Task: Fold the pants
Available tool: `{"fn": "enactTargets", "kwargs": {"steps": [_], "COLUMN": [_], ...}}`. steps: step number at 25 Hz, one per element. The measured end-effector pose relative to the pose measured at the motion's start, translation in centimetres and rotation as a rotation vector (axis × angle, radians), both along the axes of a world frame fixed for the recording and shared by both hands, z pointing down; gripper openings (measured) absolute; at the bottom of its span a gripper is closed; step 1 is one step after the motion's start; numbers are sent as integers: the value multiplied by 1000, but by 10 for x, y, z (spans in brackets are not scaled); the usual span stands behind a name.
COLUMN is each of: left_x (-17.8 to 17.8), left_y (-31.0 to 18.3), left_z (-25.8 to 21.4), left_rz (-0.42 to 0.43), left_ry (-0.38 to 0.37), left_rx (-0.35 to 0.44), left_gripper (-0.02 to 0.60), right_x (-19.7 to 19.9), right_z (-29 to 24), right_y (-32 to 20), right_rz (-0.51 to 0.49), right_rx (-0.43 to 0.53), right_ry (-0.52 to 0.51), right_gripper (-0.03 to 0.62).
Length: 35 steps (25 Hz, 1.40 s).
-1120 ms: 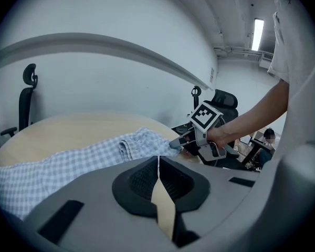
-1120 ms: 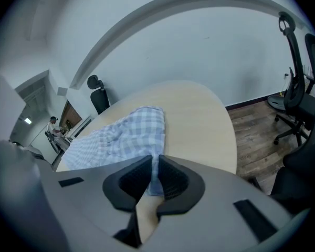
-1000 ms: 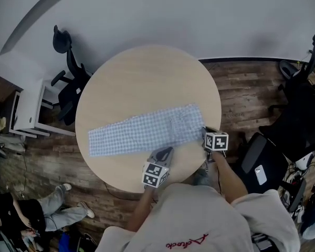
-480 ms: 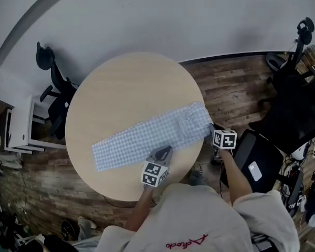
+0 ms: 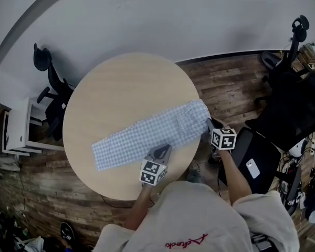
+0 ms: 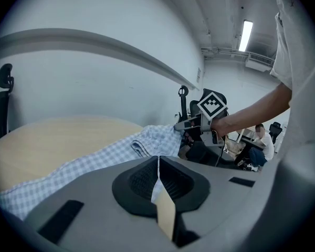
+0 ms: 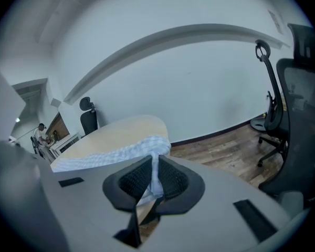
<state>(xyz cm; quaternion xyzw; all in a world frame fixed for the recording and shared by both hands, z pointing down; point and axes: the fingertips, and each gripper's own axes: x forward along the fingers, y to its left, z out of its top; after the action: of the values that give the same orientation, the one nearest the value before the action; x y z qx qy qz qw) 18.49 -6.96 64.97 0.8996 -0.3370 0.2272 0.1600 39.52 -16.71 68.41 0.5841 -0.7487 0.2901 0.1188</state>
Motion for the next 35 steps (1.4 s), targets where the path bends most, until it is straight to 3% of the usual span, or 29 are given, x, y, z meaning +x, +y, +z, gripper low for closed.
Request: {"fn": "enactTargets", "kwargs": {"steps": [9,14,18,23,28,30,32,35], "left_x": [-46,-85,-121,-173,-222,-236,-245,-250], "left_y": [25,41,54,73,91,97,100,98], "left_z": [-18,-24,-27,-21,-14,-12,-12,-12], "left_rz": [-18,-74,-142,-234,-332,-360,-378,-380], "left_ry": [21,34,41,35,17,14,11,10], "left_rx": [44,66,69,45,21,17,21,28], "left_gripper": [37,37,37,37,37,37,37,37], "right_x": [-100,-183,-255,-331,-382,-392,-398,-403], "right_z": [-98,-121,-114,-71,6,31,42,45], "right_y": [8,27,47,68,92,107,115,119], "right_rz": [-210,-400,-587,-747,-818,-840,-848,-847], "right_rx": [263,343,369,321,111,21,-9,-21], "right_ry": [134,234,371,484,387,344,321,283], "right_gripper": [58,58,58,58,61,98,152,174]}}
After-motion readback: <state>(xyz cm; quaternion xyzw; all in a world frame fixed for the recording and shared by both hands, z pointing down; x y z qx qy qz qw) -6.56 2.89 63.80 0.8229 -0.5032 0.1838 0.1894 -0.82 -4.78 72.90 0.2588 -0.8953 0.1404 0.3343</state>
